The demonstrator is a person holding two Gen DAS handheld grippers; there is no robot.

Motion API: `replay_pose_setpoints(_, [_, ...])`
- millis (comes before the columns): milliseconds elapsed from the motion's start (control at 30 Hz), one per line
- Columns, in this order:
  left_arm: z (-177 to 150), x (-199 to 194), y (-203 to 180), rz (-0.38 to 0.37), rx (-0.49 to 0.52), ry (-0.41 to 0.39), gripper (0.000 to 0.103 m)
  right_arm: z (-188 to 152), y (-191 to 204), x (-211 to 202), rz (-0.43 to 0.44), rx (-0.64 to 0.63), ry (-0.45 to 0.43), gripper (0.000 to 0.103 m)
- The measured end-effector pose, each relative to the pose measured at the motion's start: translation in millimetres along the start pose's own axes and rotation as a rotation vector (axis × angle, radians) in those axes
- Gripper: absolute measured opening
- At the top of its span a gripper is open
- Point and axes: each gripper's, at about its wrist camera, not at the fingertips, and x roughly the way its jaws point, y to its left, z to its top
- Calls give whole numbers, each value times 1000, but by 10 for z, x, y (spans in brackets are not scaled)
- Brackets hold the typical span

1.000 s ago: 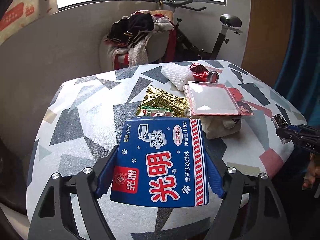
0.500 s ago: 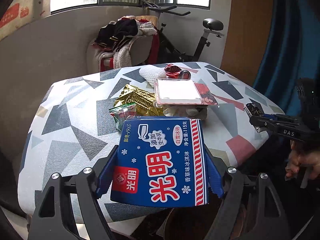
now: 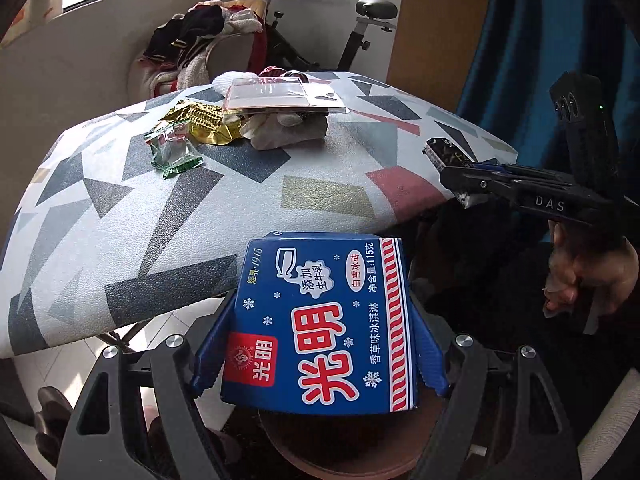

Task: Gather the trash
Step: 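Carry the blue box and black tissue pack down over the brown bin, then open both grippers to drop the box and tissue pack into the bin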

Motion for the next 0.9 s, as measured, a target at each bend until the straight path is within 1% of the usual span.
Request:
replay_pose_setpoints(100, [-78,24,-67,-15,8,16,77,-124,19,6,4,0,16,32])
replay_pose_setpoints(133, [-91,29,-87,-16,16,19,78,-155,23,5,6,-1,20,32])
replay_pose_setpoints(167, [-96,25,-113,-10,28,18,82,-174,19,3,9,3,23,32])
replay_pose_setpoints(200, [-97,12,-135,1,40,10,90,-187,15,1,13,7,24,32])
replay_pose_setpoints(233, [-90,-13,-153,13,50,-6,92,-193,14,-2,19,9,24,32])
replay_pose_setpoints(300, [-69,-65,-174,25,62,-35,93,-212,44,0,26,-2,26,32])
replay_pose_setpoints(400, [-45,-150,-163,66,64,-74,93,-262,106,38,35,-30,44,32])
replay_pose_setpoints(633, [-70,-324,77,152,-37,-150,95,-364,273,199,46,-106,116,33])
replay_pose_setpoints(767, [-109,-368,191,216,-90,-167,95,-414,339,312,42,-135,161,33])
replay_pose_setpoints(900, [-122,-364,294,267,-143,-163,95,-461,406,400,44,-165,201,34])
